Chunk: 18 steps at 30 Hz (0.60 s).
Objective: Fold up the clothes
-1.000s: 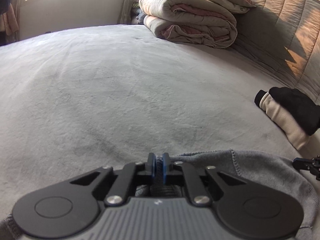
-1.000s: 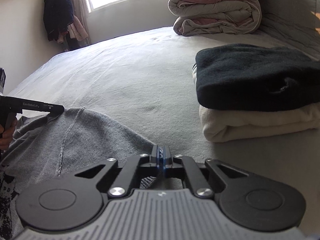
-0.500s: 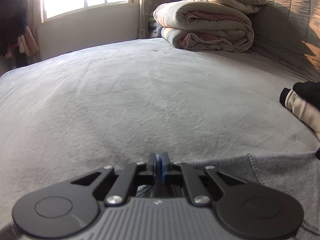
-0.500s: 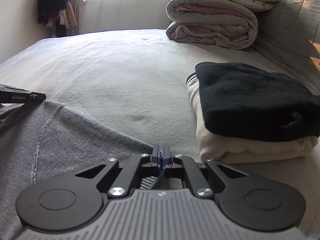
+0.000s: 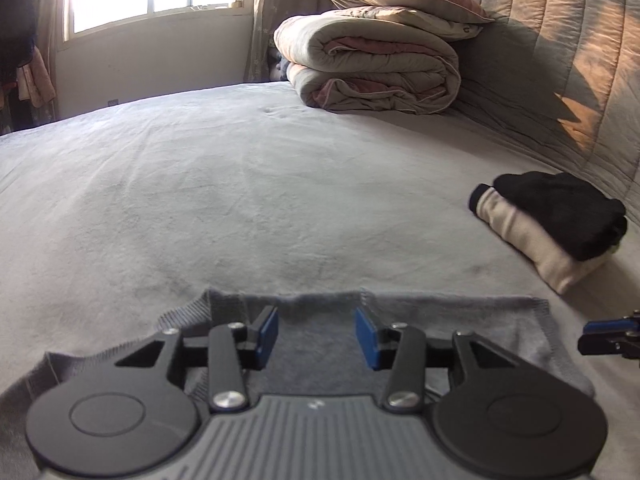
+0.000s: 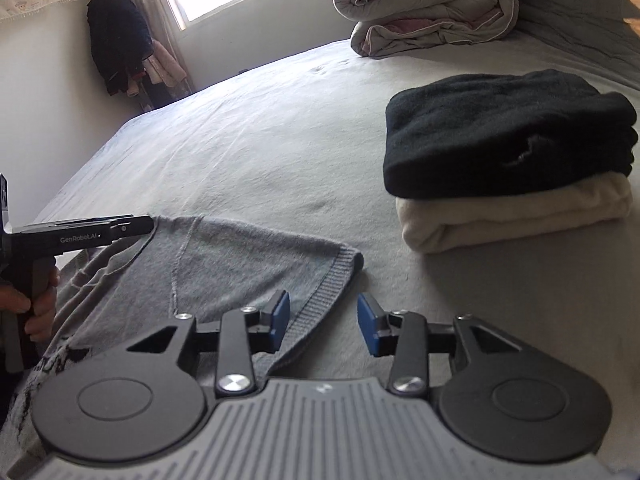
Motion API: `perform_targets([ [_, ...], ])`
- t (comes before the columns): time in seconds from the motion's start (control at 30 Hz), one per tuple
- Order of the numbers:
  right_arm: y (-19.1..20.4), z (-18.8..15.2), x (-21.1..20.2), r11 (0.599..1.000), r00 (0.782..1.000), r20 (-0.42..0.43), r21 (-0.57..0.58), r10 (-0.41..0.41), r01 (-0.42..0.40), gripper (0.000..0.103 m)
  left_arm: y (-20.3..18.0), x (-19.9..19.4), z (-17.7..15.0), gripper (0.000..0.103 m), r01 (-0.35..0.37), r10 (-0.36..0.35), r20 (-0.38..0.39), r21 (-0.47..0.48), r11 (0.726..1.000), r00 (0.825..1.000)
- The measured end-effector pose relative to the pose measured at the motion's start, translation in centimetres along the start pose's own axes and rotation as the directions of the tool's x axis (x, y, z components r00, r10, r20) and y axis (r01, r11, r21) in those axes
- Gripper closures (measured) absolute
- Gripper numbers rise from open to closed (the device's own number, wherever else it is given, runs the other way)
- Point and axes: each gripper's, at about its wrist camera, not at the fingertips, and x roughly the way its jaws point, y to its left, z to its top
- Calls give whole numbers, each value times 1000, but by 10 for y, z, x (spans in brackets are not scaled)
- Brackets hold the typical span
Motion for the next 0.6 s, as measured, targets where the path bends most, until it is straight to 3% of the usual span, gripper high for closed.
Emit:
perform_targets([
  [0.17,11,-15,-10,998,996,-49,-1,69,-70,61,-25,-25,-27,59,92,-92,-22,-7,996,995],
  [0.37,24,-34,1,994,991,-80,47,107,-104,61,-36,-35,-61,59,136,-141,-42,-90,987,989],
  [0.43,28,-36,5,993,990,-85,56,109,-104,93,-39,-33,-69,59,141,-148,-57,-116,983,987],
  [0.6,26,-26,-10,1000,998,-66,11,15,-14,101,-43,-37,-81,59,155,-163,-49,-127,980,985],
])
